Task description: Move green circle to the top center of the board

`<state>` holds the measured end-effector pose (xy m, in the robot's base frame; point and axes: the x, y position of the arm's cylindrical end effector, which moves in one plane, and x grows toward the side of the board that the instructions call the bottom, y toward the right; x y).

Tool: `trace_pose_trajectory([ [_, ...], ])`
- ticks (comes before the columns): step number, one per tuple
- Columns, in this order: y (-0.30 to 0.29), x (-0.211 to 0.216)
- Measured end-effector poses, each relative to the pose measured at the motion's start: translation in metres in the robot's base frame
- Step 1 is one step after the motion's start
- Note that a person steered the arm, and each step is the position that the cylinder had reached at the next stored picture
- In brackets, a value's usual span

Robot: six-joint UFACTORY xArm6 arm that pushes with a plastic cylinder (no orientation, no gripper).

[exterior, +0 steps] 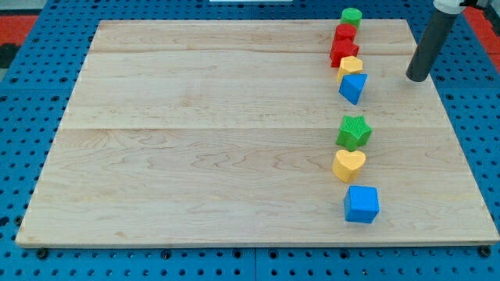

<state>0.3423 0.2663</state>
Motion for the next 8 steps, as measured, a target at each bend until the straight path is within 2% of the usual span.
trace_pose_trajectory([
  [1,0.000,0.000],
  [2,0.048,-0.013],
  [3,0.079,-0.050],
  [4,0.079,-0.073],
  [5,0.064,-0.150],
  [7,0.060,-0.151],
  [8,0.036,-0.151],
])
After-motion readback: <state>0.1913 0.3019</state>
